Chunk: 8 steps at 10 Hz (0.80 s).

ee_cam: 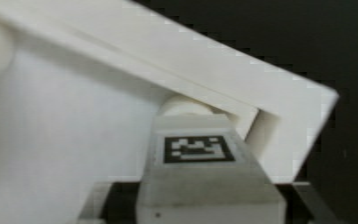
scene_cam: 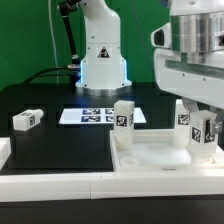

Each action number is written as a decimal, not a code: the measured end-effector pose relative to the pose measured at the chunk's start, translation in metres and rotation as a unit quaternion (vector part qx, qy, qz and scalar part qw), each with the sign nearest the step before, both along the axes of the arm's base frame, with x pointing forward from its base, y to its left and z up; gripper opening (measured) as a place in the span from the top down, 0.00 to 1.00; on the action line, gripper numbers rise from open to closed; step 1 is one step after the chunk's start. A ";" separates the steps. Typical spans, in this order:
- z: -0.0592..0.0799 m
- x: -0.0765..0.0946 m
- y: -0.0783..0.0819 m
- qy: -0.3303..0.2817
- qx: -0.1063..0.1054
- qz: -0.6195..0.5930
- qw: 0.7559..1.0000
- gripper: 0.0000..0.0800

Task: Assemble square table

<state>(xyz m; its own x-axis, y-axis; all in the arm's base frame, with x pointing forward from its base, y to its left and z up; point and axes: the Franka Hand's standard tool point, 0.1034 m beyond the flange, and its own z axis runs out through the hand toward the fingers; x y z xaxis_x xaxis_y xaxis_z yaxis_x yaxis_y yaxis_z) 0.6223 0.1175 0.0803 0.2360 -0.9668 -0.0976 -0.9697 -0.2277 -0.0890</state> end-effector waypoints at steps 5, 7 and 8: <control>-0.001 0.002 0.002 -0.021 0.008 -0.091 0.996 0.63; 0.000 0.002 0.005 -0.021 -0.013 0.007 1.000 0.24; 0.002 0.004 0.009 -0.028 -0.029 0.071 0.997 0.24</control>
Offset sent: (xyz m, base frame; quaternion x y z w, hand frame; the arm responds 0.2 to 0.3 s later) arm 0.0000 0.0000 0.0000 0.0000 0.0000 0.1296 0.9916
